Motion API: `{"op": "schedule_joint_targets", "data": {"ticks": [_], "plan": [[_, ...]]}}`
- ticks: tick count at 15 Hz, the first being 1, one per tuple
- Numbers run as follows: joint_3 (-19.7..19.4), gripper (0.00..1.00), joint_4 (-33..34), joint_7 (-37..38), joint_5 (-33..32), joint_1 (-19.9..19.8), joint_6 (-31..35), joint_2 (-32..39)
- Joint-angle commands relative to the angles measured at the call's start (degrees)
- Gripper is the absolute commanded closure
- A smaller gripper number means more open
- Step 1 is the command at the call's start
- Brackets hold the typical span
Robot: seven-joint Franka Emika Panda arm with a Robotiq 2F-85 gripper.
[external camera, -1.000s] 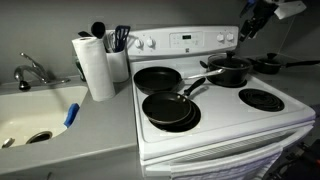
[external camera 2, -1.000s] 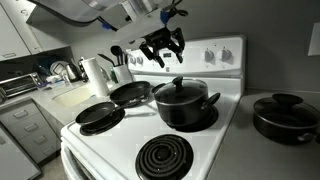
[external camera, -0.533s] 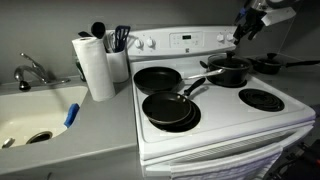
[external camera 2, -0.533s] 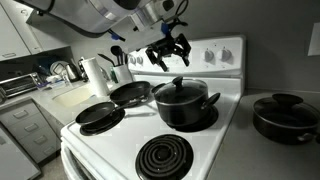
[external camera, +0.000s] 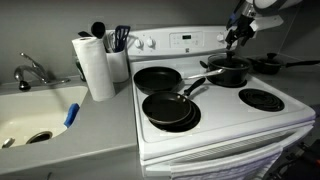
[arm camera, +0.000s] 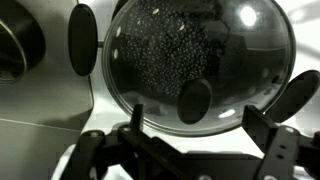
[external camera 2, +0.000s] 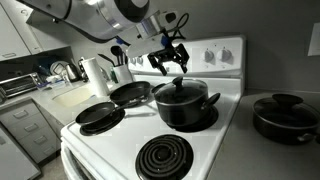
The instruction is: Press the button on the stove then put the lid on the stove then press the button on the stove
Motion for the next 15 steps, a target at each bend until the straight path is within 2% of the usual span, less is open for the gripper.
{"op": "schedule_joint_targets", "data": {"ticks": [1,6,15], "plan": [[0.41,0.0,1.62,-0.44,4.31,-0.41,-0.13,2.63],[0.15,0.0,2.17,-1.48,8.97,-0.83,-0.15,4.45],[-0.2,0.0,2.53,-1.75,10.13,-1.46,3.3,7.04]]}}
